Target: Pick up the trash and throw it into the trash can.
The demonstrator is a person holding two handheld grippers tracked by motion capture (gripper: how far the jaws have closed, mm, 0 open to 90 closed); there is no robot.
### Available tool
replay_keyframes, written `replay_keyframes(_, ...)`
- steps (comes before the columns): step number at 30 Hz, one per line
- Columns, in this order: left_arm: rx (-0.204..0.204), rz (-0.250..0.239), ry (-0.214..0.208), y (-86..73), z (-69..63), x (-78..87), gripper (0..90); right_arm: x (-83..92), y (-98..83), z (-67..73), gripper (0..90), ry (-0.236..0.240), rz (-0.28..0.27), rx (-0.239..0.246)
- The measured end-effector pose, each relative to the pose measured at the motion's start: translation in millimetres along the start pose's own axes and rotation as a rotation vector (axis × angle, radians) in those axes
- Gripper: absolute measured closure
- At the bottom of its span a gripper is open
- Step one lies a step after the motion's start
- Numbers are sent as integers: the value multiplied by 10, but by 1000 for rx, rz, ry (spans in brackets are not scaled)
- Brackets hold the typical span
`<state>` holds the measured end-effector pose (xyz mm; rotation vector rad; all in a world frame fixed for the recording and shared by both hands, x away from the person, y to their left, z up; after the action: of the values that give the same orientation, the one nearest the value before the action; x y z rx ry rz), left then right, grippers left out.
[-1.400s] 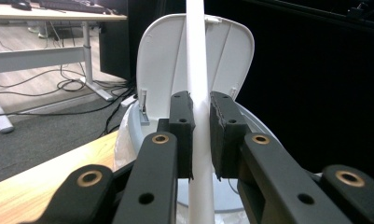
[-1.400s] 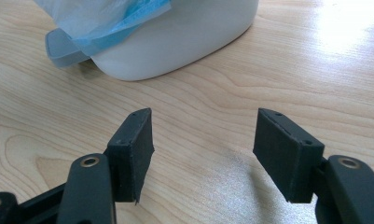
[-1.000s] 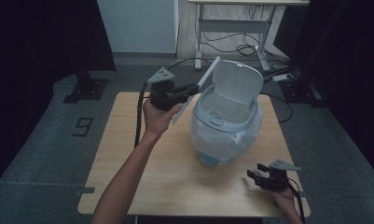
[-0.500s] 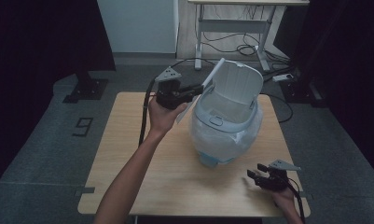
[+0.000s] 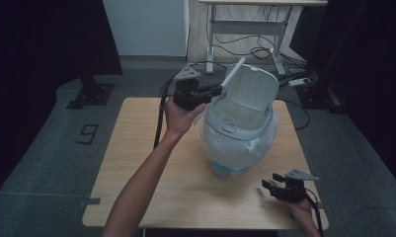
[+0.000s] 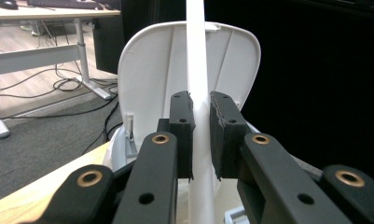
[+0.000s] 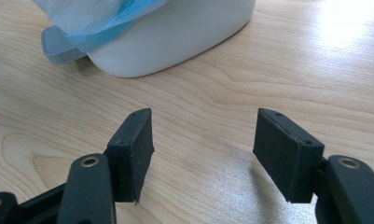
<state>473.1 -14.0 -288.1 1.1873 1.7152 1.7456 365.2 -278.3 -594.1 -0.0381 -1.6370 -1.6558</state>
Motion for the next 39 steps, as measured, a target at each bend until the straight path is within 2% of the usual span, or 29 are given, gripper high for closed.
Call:
replay_keyframes(13,-6,6,-4,164,-17,-243,800,12,-2,-15,370,4,-4,-12)
replay_keyframes(21,-4,17,-4,206,-31,-423,800,18,-4,-18,370,4,-5,-12)
replay_keyframes(26,3,31,-1,170,-26,-526,800,20,-5,-17,370,3,-5,-12)
replay_keyframes(34,7,34,6,212,-17,-607,800,24,-8,-17,370,2,-5,-6)
replay_keyframes(39,-6,49,18,232,-28,-674,799,26,-7,-21,370,0,-6,-9)
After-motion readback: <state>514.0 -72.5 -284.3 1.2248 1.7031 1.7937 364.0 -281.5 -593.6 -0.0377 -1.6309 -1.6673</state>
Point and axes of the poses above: each handheld gripper's, and its own axes: x roughly backward along the jaws, y roughly out of its top, z roughly to its left, the point moved 8 cm from there along -x, roughly forward along the jaws
